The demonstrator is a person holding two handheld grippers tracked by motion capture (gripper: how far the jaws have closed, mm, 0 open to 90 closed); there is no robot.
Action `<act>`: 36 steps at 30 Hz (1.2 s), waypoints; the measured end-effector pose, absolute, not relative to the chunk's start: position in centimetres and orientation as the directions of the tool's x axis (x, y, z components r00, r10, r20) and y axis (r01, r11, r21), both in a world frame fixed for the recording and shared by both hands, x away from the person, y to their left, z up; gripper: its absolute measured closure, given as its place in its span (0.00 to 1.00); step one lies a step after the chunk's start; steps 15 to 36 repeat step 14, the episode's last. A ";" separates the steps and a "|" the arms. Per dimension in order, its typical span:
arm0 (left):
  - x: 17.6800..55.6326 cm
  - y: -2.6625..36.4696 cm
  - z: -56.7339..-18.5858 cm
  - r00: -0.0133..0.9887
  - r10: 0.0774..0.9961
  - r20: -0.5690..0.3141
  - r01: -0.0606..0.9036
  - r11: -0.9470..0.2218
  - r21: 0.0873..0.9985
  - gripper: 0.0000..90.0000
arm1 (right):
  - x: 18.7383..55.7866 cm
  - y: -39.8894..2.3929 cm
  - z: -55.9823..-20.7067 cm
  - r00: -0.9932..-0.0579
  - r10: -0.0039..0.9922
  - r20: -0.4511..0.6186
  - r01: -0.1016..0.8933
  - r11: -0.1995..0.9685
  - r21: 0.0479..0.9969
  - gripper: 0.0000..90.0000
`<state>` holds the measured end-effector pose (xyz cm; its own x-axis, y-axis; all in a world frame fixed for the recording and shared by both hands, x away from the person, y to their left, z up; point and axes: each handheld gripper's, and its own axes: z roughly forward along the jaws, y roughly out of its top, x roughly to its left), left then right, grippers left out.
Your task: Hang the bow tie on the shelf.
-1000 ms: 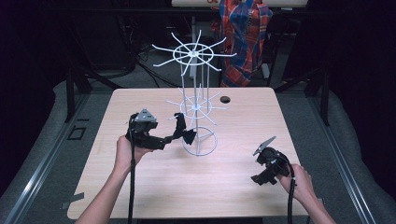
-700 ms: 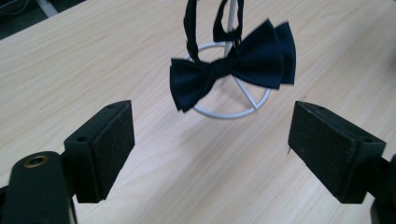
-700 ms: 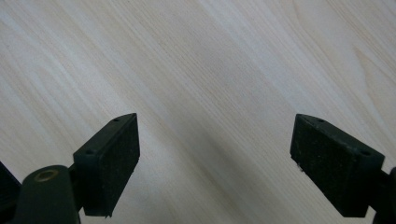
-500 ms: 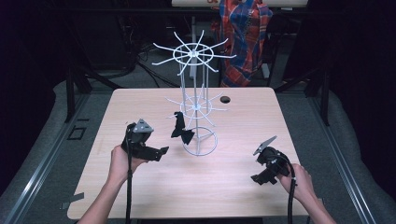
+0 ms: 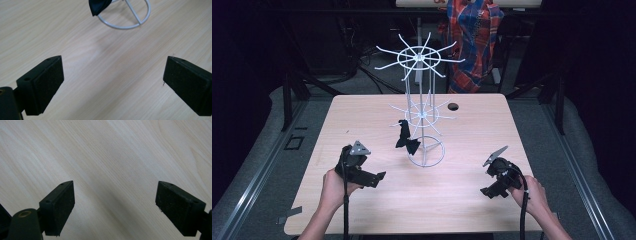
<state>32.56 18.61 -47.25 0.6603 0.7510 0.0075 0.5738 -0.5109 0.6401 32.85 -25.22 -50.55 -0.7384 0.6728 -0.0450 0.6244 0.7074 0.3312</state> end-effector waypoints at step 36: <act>33.0 20.4 -50.2 0.631 0.776 -0.029 0.667 -0.522 0.532 0.00 | 33.1 -25.1 -51.1 -0.743 0.669 -0.026 0.627 0.708 0.325 0.17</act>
